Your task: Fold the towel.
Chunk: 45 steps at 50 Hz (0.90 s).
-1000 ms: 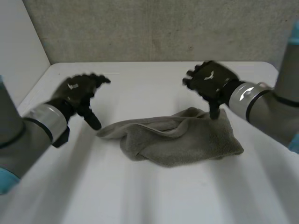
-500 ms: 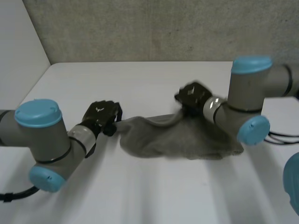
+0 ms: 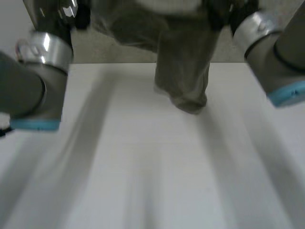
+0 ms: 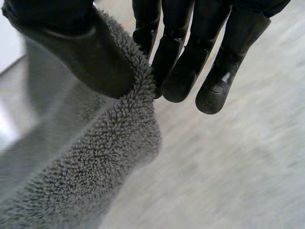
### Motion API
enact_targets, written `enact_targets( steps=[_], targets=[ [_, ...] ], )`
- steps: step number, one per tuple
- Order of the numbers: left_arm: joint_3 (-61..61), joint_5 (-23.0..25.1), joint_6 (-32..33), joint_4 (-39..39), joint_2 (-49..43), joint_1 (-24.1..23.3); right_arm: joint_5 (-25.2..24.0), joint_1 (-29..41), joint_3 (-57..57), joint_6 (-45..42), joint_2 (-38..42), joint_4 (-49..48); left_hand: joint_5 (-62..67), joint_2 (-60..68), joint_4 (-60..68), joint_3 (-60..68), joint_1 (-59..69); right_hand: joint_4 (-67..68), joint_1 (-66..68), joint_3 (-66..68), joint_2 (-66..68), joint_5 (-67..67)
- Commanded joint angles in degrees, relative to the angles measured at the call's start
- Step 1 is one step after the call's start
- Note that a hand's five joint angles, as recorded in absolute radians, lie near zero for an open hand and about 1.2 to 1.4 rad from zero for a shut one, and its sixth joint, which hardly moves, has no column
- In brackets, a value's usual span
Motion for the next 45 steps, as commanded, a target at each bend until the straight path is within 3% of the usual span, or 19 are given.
enact_targets(
  steps=[1,7,9,10,11,12,13,19,25,32,36,45],
  targets=[
    [-14.0,1.0,0.0,-2.1,-0.8,0.8,-3.9,0.2,13.8,-2.8,0.7,2.2,11.1,10.2,10.2,10.3,11.9,3.3,3.3,3.3,4.0,3.6],
    [-23.7,1.0,0.2,-2.1,-1.7,3.9,-8.4,1.2,26.7,-6.1,2.8,3.0,11.1,10.2,10.2,10.3,11.9,3.3,3.3,3.3,4.0,3.6],
    [-25.5,1.0,0.1,-2.2,-1.7,5.2,-9.3,2.3,30.2,-8.4,3.2,4.0,11.1,10.2,10.2,10.3,11.9,-13.7,-13.7,-13.7,-13.0,-13.4],
    [-25.5,1.0,0.1,-2.2,-1.7,5.2,-9.3,2.3,30.2,-8.4,3.2,4.0,11.1,10.2,10.2,10.3,11.9,-13.8,-13.8,-13.8,-13.1,-13.5],
    [-25.8,1.0,0.0,-2.4,-1.7,6.1,-8.8,2.4,30.9,-9.1,2.8,4.4,11.1,10.2,10.2,10.3,11.9,-33.1,-33.1,-33.1,-32.4,-32.8],
    [-25.8,1.0,0.0,-2.4,-1.7,6.2,-8.8,2.4,30.9,-9.1,2.8,4.4,11.1,10.2,10.2,10.3,11.9,-33.3,-33.3,-33.3,-32.6,-33.0],
    [-26.0,1.0,-0.1,-2.5,-1.5,7.2,-8.5,2.3,31.3,-9.0,2.0,4.7,11.1,10.2,10.2,10.3,11.9,-44.8,-44.8,-44.8,-44.1,-44.5],
    [-26.3,1.0,-0.3,-2.5,-0.8,8.5,-8.5,1.7,31.3,-4.2,-6.1,4.8,11.1,10.2,10.2,10.3,11.9,-65.4,-65.4,-65.4,-64.7,-65.1],
    [-28.3,1.1,-0.3,-2.5,2.1,8.9,-8.8,0.9,27.8,0.9,-11.0,5.0,11.1,10.2,10.2,10.3,11.9,-66.7,-66.7,-66.7,-66.0,-66.4],
    [-30.4,1.1,-0.3,-2.5,6.1,9.1,-11.6,0.6,21.3,0.0,-9.1,9.4,11.1,10.2,10.2,10.3,11.9,-65.2,-65.3,-65.3,-64.6,-65.0],
    [-32.4,1.1,-0.3,-2.5,10.2,9.1,-15.4,1.5,11.1,-4.0,-0.9,16.4,11.1,10.2,10.2,10.3,11.9,-61.2,-61.3,-61.3,-60.6,-61.0],
    [-36.3,1.2,-0.3,-2.4,16.7,9.1,-14.9,4.8,-11.4,-14.1,15.7,27.0,11.1,10.2,10.2,10.3,11.9,-60.0,-60.1,-60.1,-59.4,-59.8]
  ],
)
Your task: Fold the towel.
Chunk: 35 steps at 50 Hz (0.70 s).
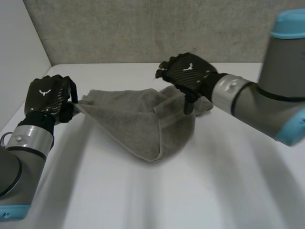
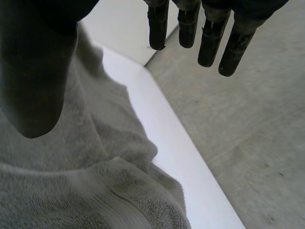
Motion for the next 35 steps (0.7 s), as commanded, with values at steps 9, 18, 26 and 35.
enact_targets(
  steps=[9,18,26,35],
  targets=[
    [-3.5,0.0,0.0,0.0,5.7,-0.5,1.0,4.3,-36.7,-6.9,30.6,8.6,11.1,10.2,10.2,10.3,11.7,0.4,0.7,1.5,1.5,0.3],
    [-3.7,0.1,-0.1,0.0,5.7,-0.9,1.5,4.8,-43.9,-7.2,42.7,7.1,11.1,10.2,10.2,10.3,11.7,0.3,0.7,1.5,1.5,0.3],
    [-3.9,0.1,0.0,0.0,5.7,-0.9,4.9,3.8,-43.0,-7.2,43.5,7.5,11.1,10.2,10.2,10.3,11.7,16.5,16.9,17.6,17.6,16.5],
    [-3.8,0.1,0.0,0.1,5.7,-0.9,8.0,3.7,-39.6,0.7,28.7,6.8,11.1,10.2,10.2,10.3,11.7,64.2,64.6,65.3,65.3,64.2]
  ],
)
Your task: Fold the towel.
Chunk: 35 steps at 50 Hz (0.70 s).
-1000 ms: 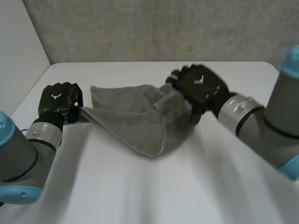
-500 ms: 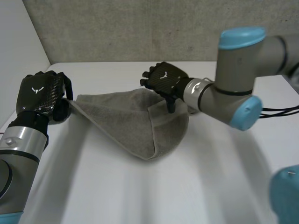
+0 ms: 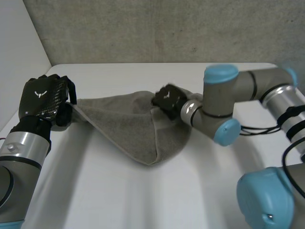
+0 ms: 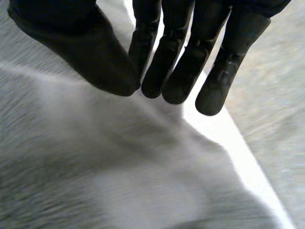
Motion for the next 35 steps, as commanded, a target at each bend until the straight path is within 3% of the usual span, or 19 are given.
enact_targets(
  steps=[1,7,14,16,17,18,25,31,35],
  targets=[
    [0.1,0.0,0.0,0.1,0.1,0.1,2.0,-0.4,4.9,9.5,-13.0,-1.1,11.1,10.2,10.2,10.3,11.7,3.9,3.2,3.9,3.4,3.3],
    [0.1,0.0,0.0,0.1,0.0,0.1,2.3,-1.1,11.0,12.2,-19.1,-1.8,11.1,10.2,10.2,10.3,11.7,3.9,3.2,3.9,3.4,3.3],
    [0.2,0.0,0.0,0.1,0.0,0.1,2.3,-2.6,24.1,7.2,-25.8,-1.3,11.1,10.2,10.2,10.3,11.7,3.9,3.2,3.9,3.4,3.3],
    [0.1,0.0,-0.1,0.0,0.1,0.0,2.1,-2.4,30.4,4.5,-27.8,-1.4,11.1,10.2,10.2,10.3,11.7,-57.3,-58.0,-57.3,-57.8,-57.9],
    [0.1,0.0,-0.1,0.0,0.1,0.0,2.1,-2.3,30.4,4.5,-27.8,-1.4,11.1,10.2,10.2,10.3,11.7,-57.6,-58.3,-57.6,-58.1,-58.2],
    [0.0,0.0,-0.1,0.0,0.2,0.0,1.5,-2.1,33.5,4.1,-28.9,-1.4,11.1,10.2,10.2,10.3,11.7,-66.1,-66.8,-66.1,-66.6,-66.7],
    [0.2,0.0,-0.1,0.0,0.3,0.1,-3.3,-1.3,43.0,1.5,-31.4,-2.5,11.1,10.2,10.2,10.3,11.7,-66.1,-66.8,-66.1,-66.6,-66.7],
    [0.4,0.0,-0.1,0.0,0.7,0.3,-6.7,-0.8,47.8,-6.9,-31.7,-1.4,11.1,10.2,10.2,10.3,11.7,-66.1,-66.8,-66.1,-66.6,-66.7],
    [0.4,0.0,-0.1,0.0,0.8,0.3,-7.7,0.0,51.4,-11.3,-31.9,-1.5,11.1,10.2,10.2,10.3,11.7,-54.9,-55.7,-55.0,-55.5,-55.5]
  ],
)
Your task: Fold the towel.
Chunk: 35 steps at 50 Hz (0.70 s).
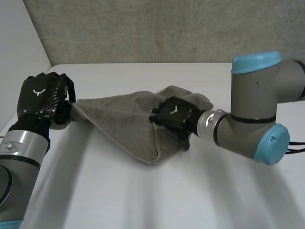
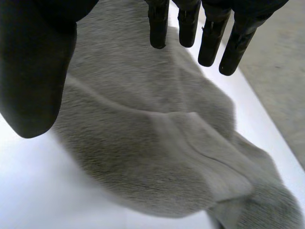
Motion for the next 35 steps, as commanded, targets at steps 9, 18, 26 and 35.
enact_targets(
  steps=[9,18,26,35],
  targets=[
    [0.1,0.0,0.0,0.0,0.5,0.2,-2.8,3.9,9.9,-8.6,2.0,-4.1,11.1,10.2,10.2,10.3,11.7,6.6,7.4,7.2,7.2,7.6],
    [0.1,0.0,0.0,0.1,0.6,0.5,-2.1,4.6,11.9,-8.6,2.5,-16.5,11.1,10.2,10.2,10.3,11.7,48.2,48.9,48.8,48.7,49.2],
    [3.8,-0.1,-0.1,2.6,-0.6,1.0,13.6,4.9,1.4,-7.8,1.2,-29.3,11.1,10.2,10.2,10.3,11.7,64.4,65.2,65.0,65.0,65.4],
    [21.0,-0.7,-0.5,13.3,-6.2,0.2,26.3,3.8,-7.2,3.1,-11.6,-53.9,11.1,10.2,10.2,10.3,11.7,64.4,65.2,65.0,65.0,65.4]
  ],
)
